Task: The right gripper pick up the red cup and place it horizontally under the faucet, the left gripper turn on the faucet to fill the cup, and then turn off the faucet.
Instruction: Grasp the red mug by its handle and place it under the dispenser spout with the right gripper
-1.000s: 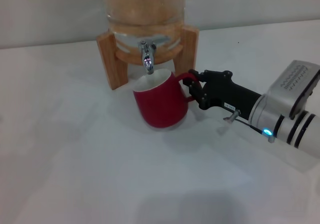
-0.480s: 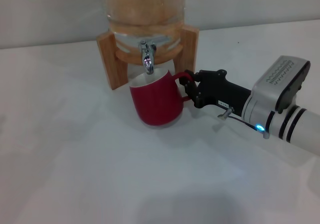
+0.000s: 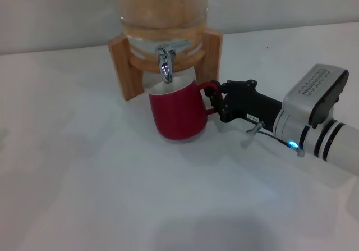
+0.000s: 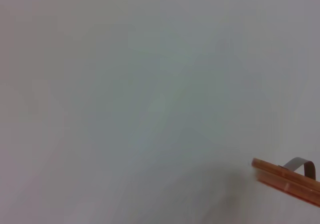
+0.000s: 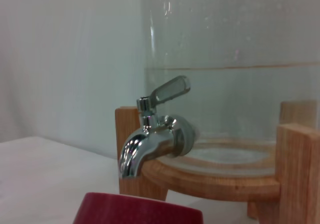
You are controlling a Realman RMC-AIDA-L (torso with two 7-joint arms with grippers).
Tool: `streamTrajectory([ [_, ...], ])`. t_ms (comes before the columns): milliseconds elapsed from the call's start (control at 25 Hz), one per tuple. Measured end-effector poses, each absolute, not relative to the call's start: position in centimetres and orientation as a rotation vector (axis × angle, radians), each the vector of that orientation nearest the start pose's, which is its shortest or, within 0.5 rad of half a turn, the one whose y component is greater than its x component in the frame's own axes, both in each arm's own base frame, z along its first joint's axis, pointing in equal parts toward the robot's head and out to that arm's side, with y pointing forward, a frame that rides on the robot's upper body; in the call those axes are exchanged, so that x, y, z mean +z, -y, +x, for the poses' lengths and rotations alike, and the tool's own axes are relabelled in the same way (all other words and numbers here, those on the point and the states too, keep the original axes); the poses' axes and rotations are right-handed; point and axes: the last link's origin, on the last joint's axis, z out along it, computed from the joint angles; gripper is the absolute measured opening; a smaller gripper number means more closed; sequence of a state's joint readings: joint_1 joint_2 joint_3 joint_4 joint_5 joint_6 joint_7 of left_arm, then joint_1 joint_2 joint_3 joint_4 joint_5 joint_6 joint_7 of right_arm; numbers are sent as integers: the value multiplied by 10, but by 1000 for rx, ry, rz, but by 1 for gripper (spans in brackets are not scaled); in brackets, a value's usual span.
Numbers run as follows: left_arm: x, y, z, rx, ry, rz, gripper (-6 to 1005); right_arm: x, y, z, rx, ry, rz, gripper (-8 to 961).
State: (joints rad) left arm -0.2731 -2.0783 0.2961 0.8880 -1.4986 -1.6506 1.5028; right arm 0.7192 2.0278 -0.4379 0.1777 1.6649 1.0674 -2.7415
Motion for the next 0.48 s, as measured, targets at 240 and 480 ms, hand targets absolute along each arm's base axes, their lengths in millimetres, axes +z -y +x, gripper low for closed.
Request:
streamTrajectory([
  [240, 139, -279, -325, -1138, 842, -1937, 799, -75, -362, 266, 687, -500, -2198, 130],
  [480, 140, -279, -325, -1144, 837, -1930, 799, -75, -362, 265, 690, -496, -2202, 128],
])
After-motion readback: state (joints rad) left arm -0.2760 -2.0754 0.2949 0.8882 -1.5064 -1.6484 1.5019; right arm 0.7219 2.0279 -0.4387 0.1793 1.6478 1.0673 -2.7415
